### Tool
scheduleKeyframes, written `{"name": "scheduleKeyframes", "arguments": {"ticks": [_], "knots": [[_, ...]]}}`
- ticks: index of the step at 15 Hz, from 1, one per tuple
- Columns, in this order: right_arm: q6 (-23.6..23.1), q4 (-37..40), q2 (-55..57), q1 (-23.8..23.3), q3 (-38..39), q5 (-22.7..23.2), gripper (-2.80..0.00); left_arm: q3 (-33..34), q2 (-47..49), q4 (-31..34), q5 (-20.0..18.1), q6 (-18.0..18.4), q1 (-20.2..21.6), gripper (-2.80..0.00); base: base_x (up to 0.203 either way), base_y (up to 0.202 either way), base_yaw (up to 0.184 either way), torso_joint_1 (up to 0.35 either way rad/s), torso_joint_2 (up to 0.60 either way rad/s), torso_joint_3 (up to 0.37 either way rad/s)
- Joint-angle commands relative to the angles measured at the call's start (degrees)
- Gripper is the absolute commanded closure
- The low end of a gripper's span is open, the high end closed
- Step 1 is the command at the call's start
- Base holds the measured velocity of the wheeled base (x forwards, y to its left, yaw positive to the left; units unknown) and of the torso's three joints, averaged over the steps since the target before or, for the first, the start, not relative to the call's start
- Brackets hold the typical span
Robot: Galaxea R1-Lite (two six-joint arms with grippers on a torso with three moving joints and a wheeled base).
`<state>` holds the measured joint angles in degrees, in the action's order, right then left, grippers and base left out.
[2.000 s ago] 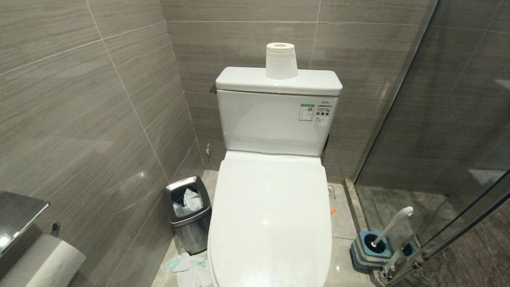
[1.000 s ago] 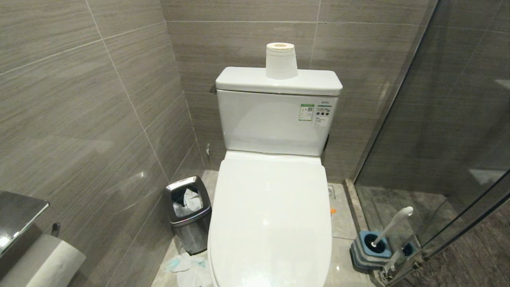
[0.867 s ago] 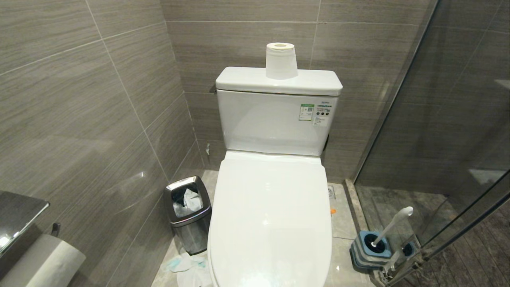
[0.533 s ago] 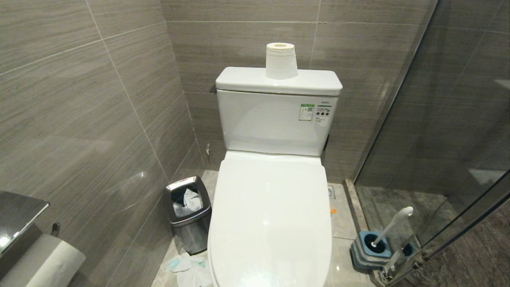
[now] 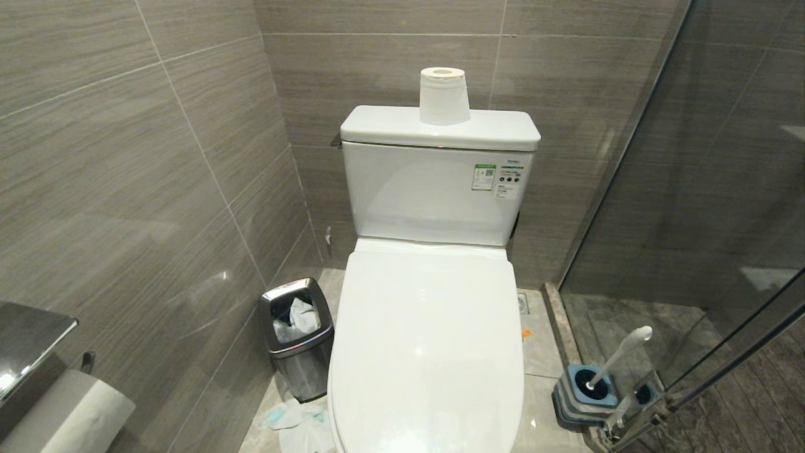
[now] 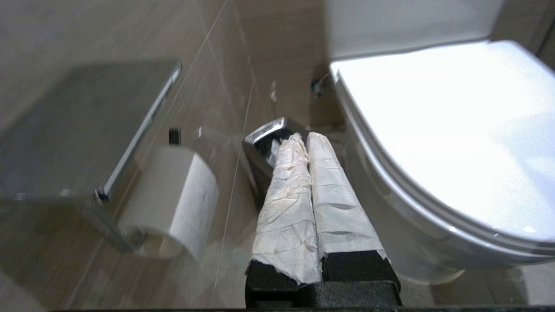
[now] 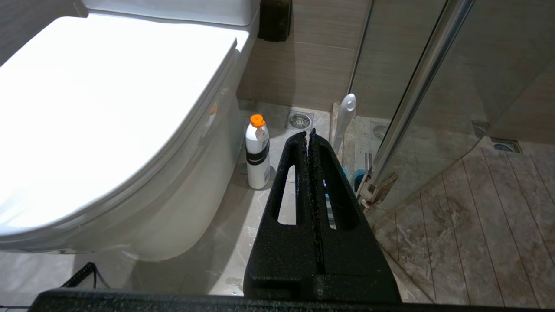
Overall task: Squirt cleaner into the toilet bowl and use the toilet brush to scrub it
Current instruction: Use the left hand to lift the toilet lid slightly
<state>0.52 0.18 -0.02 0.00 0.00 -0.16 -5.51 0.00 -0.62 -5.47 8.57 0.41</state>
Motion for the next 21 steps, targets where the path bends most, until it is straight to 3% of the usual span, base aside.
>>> {"name": "scheduleKeyframes", "arguments": {"ticks": [1,5,7,14,18,20,21], "knots": [[0.01,-0.01,0.02,0.00,0.09,-0.02,0.00,-5.08,0.08,1.65,-2.50,0.18,-0.11,0.00,0.000,0.000,0.000,0.000,0.00,0.000],[0.01,-0.01,0.02,0.00,0.09,-0.02,0.00,-14.27,0.69,10.48,-13.78,0.16,-0.27,0.00,0.000,0.000,0.000,0.000,0.00,0.000],[0.01,-0.01,0.02,0.00,0.09,-0.02,0.00,-17.57,5.56,11.75,-16.24,0.08,-0.32,0.00,0.000,0.000,0.000,0.000,0.00,0.000],[0.01,-0.01,0.02,0.00,0.09,-0.02,0.00,-31.93,36.09,11.42,-18.72,-0.28,-1.65,0.00,0.000,0.000,0.000,0.000,0.00,0.000],[0.01,-0.01,0.02,0.00,0.09,-0.02,0.00,-35.20,49.31,11.48,-19.46,-0.97,-8.47,0.00,0.000,0.000,0.000,0.000,0.00,0.000],[0.01,-0.01,0.02,0.00,0.09,-0.02,0.00,-37.00,54.07,11.88,-19.45,-4.80,-12.16,0.00,0.000,0.000,0.000,0.000,0.00,0.000],[0.01,-0.01,-0.03,0.00,0.09,-0.02,0.00,-39.00,56.48,12.70,-19.34,-8.67,-13.67,0.00,0.000,0.000,0.000,0.000,0.00,0.000]]}}
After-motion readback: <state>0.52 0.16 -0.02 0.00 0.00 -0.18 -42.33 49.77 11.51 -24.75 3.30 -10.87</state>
